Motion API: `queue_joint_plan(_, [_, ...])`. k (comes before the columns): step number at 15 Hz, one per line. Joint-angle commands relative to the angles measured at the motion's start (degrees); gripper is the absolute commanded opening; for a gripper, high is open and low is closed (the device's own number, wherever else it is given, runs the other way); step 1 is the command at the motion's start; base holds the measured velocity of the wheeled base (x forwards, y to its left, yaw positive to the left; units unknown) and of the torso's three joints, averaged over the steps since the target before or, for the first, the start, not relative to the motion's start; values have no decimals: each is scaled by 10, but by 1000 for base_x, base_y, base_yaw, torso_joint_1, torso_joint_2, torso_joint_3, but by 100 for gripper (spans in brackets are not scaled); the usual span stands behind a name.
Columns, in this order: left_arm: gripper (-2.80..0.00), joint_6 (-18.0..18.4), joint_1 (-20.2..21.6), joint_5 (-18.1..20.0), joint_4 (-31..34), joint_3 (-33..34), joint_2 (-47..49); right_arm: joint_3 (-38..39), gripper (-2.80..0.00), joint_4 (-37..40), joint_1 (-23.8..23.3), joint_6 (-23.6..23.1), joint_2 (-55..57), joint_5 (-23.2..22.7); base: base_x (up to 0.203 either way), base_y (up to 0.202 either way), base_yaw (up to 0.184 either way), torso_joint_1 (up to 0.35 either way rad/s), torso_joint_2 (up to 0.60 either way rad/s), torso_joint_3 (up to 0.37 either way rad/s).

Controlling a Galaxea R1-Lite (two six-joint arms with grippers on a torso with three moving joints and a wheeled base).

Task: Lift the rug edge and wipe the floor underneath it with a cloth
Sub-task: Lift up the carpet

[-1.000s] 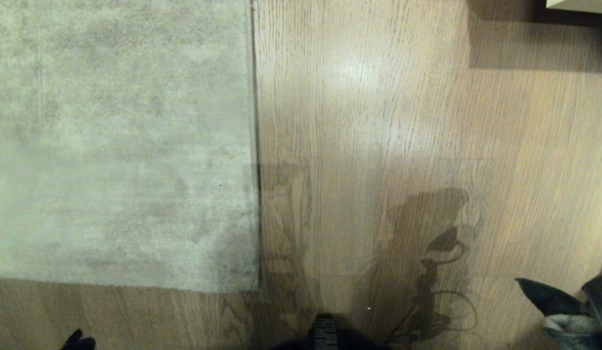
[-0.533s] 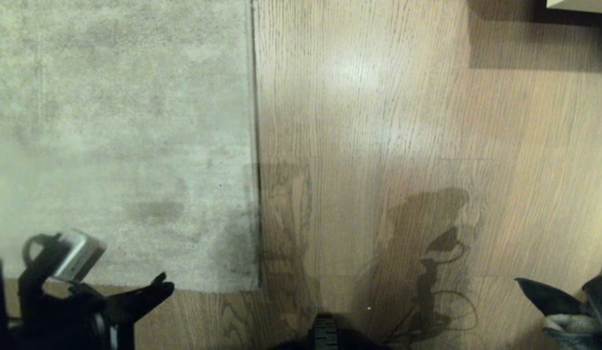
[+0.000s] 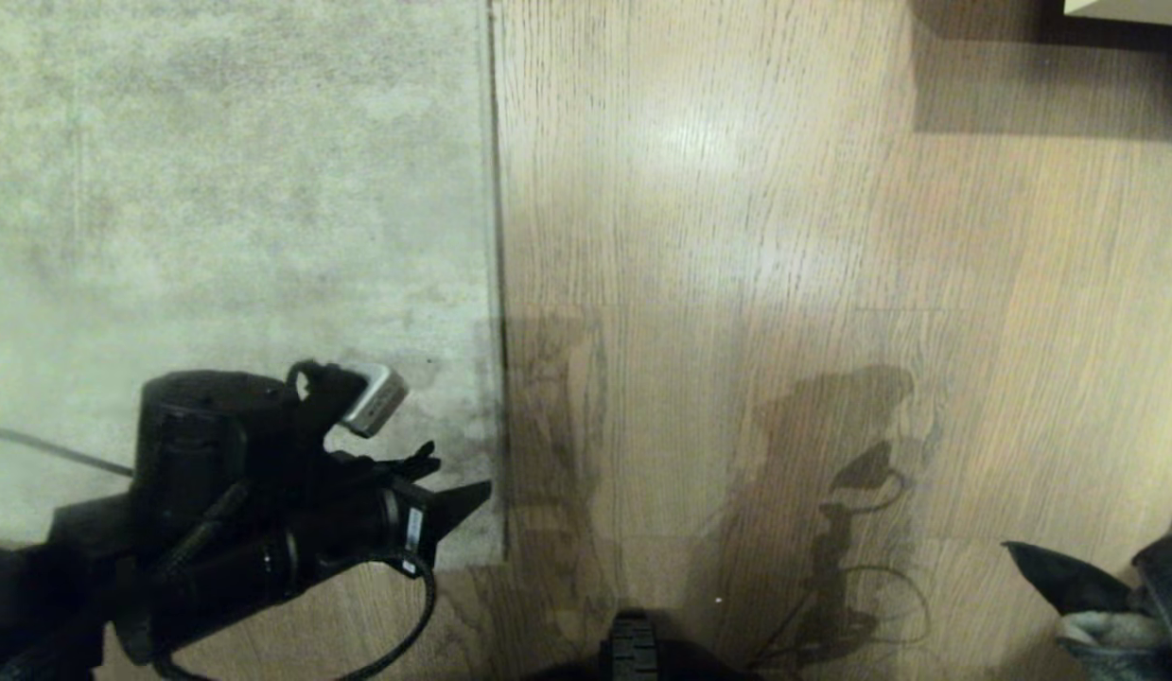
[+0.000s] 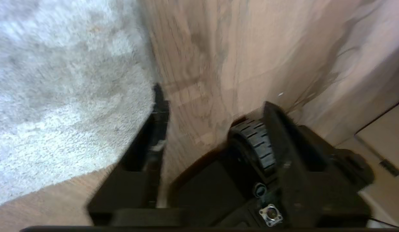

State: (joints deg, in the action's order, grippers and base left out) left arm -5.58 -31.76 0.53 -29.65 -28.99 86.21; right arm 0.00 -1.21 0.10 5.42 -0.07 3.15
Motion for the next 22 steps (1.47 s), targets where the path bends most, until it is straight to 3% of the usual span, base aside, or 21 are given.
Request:
queue_joint_plan(1, [0, 0, -4, -28, 19, -15, 37, 0, -280, 0, 0, 0, 1, 0, 0, 0, 0, 0, 0, 0])
queue_joint_plan(3, [0, 1, -8, -94, 57, -33, 43, 0, -280, 0, 0, 0, 1, 0, 0, 0, 0, 0, 0, 0])
queue_joint_plan(6, [0, 13, -13, -153, 152, -69, 44, 0, -280, 0, 0, 0, 2, 0, 0, 0, 0, 0, 0, 0])
queue_joint_plan(8, [0, 27, -12, -204, 178, -99, 64, 0, -280, 0, 0, 0, 2, 0, 0, 0, 0, 0, 0, 0])
queue_joint_plan(11, [0, 35, -13, -230, 202, -144, 110, 0, -280, 0, 0, 0, 1, 0, 0, 0, 0, 0, 0, 0])
queue_joint_plan(15, [0, 76, -10, -251, 326, -254, 155, 0, -280, 0, 0, 0, 1, 0, 0, 0, 0, 0, 0, 0])
queue_joint_plan(19, [0, 112, -14, -392, 352, -296, 194, 0, -280, 0, 0, 0, 1, 0, 0, 0, 0, 0, 0, 0])
queue_joint_plan(22, [0, 130, -14, -425, 422, -336, 193, 0, -280, 0, 1, 0, 1, 0, 0, 0, 0, 0, 0, 0])
